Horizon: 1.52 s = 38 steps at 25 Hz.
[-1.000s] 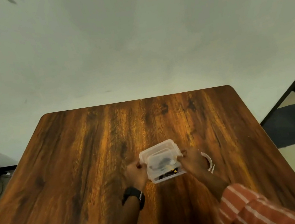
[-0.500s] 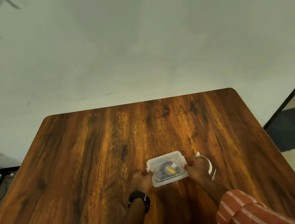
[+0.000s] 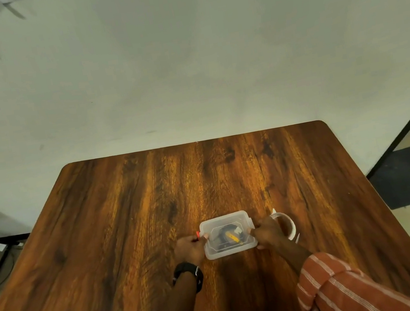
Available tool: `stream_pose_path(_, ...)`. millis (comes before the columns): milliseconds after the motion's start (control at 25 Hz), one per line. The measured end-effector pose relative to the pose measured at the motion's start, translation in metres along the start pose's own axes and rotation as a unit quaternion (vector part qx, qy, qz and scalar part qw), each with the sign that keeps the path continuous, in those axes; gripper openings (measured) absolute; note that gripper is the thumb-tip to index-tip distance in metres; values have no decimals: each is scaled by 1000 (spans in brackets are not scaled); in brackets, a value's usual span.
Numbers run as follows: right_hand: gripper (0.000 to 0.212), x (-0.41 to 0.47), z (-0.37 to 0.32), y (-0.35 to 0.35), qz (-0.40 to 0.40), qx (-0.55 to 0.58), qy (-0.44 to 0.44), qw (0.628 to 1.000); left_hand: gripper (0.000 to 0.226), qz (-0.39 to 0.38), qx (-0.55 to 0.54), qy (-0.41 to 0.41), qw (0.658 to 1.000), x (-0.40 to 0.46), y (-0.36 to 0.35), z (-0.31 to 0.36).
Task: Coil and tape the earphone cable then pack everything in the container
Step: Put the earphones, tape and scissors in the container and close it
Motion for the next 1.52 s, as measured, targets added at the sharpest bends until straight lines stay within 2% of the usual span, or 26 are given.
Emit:
stream_pose_path(200,28,-3,1,-10,-33,-2,-24,999,25,6,92,-43,995,3,1,2)
stream_pose_path(320,25,-11,3,-8,-34,36,-20,999,28,38,146,-66,986,-2,2,7)
stream_pose_path(440,21,-27,-4,3,49,38,43,997,29,57,186,-62,979,-7,3,11)
stream_pose_path(560,20,-53,-17,9,145,-68,93,983,27,66,233,-60,968,-6,4,15)
stream_pose_path(720,27,-67,-23,13,167,-132,166,963,21,60,234,-55,969,-8,5,18)
stream_pose_path(800,33,-70,-11,21,181,-165,204,948,24,48,206,-73,975,-7,4,14)
stream_pose_path(880,42,-65,13,32,188,-254,174,933,31,39,175,-75,981,-9,6,6)
stream_pose_path(960,61,-52,37,38,142,-360,133,912,34,43,147,-70,986,-10,11,-3)
stream_pose_path(1000,65,-48,43,40,125,-387,142,902,35,42,122,-71,989,-11,13,-6)
stream_pose_path(1200,69,-63,-6,37,175,-400,244,866,31,16,46,-80,996,-19,19,-12)
stream_pose_path(1280,63,-81,-46,18,189,-400,329,834,29,-3,39,-92,995,-21,19,-13)
stream_pose_path(1360,55,-95,-71,-10,164,-411,403,801,25,-18,42,-98,994,-22,18,-13)
stream_pose_path(1520,54,-101,-79,-63,77,-472,456,751,24,-27,45,-117,992,-27,22,-1)
Point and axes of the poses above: each hand's wrist, its own x-axis towards the middle knuckle, its own y-axis out of the back of the hand, z = x × y, the point moved 8 cm from there along x, towards the middle knuckle, and after that the axes turned 1 degree about -x, right-handed, at the moved point
